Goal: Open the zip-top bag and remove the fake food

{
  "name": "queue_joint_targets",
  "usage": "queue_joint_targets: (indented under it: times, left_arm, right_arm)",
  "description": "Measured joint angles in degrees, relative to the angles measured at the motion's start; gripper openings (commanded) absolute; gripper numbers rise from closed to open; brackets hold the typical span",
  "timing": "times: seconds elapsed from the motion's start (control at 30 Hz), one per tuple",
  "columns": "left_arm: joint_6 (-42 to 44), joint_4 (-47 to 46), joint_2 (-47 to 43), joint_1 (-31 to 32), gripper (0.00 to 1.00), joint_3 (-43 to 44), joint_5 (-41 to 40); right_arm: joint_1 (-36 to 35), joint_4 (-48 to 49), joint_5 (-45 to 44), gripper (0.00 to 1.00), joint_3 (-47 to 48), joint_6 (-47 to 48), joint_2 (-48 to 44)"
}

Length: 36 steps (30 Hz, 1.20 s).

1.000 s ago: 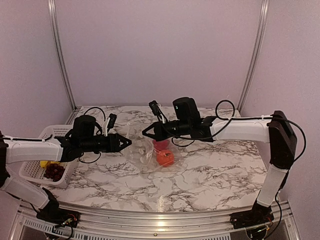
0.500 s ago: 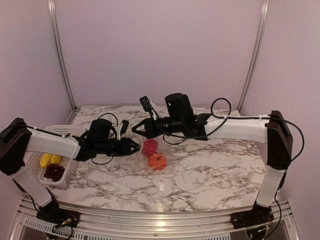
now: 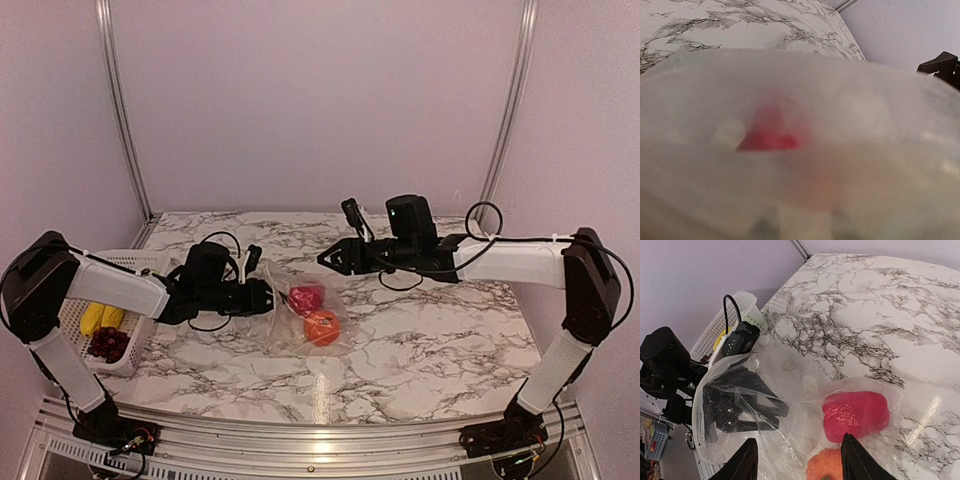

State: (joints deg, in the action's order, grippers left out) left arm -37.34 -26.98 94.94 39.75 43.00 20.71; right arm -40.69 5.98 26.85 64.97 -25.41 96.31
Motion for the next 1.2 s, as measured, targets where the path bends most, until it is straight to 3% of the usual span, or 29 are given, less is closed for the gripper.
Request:
queue_joint_targets:
  times: [0.23,0.43,0.7,0.87,1.1,1.2]
  left_arm:
    - [-0.2,-3.0,0.4,0.0,0.39,-0.4,2.3]
    - [-0.1,-3.8,2.1,0.6,0.43,-0.4,3.4]
    - [-0.1,-5.9,5.3,1.6,0.43,-0.5,4.5]
    - [-0.2,-7.5,7.5,2.8,0.43,-0.5,5.4]
    - [-0.9,-9.9,8.4,4.1,0.44,-0.9,6.3]
    - [-1.0,-11.6,9.2,4.8,0.47,-0.9,7.4]
  right_arm:
    - [2.7,-1.3,-0.4,0.56,-7.6,1.9,-1.6]
    - [2.7,-3.1,1.7,0.56,-10.0,2.8,2.3]
    - [2.7,-2.2,3.8,0.32,-14.3,2.8,3.3]
    - [2.8,-0.4,4.7,0.31,-15.9,2.5,3.5]
    - [2.8,-0.1,5.2,0.09,-18.7,2.8,2.1]
    - [2.8,0.4,5.4,0.06,-19.2,2.6,2.2]
